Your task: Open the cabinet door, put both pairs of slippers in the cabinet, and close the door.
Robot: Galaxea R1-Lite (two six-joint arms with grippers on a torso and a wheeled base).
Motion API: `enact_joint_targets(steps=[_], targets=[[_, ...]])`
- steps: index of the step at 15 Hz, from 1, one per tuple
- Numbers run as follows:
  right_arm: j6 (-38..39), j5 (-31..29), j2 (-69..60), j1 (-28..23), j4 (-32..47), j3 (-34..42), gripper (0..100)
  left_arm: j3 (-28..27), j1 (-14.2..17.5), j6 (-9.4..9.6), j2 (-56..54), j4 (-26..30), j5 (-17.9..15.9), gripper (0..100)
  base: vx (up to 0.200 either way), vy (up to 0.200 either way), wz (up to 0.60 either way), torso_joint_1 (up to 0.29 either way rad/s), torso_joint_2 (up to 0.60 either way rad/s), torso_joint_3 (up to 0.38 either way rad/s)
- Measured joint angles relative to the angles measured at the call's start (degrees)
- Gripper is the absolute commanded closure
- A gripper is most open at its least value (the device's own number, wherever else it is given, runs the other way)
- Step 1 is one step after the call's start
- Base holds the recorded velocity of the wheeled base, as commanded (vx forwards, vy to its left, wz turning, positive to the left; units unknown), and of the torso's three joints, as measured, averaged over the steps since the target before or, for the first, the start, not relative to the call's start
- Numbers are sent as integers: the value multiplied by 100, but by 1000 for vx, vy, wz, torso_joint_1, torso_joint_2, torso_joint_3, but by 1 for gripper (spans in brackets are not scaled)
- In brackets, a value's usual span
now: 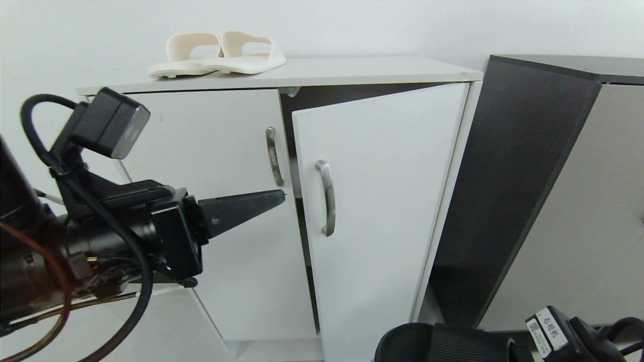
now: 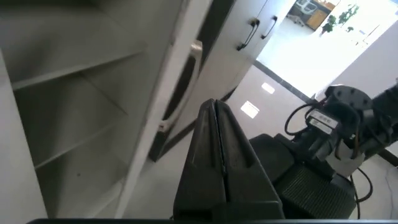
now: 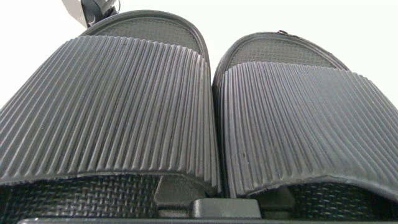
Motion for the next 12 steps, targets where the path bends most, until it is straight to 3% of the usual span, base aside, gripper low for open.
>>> enact_joint_targets(steps=[4,6,10,12], targets=[[0,-9,-27,-4,-6,-7,100,-383,669,16,341,-130,2,100,0,0,0,0,0,0],[1,-18,-24,-9,-6,-16,100,-625,840,16,742,-361,2,100,0,0,0,0,0,0],[17,-27,-20,-9,-5,-60,100,-1108,708,20,1532,-667,-6,100,0,0,0,0,0,0],[26,-29,-11,-9,-5,-94,100,-1276,473,18,1814,-781,-5,100,-200,0,0,7,5,-2]])
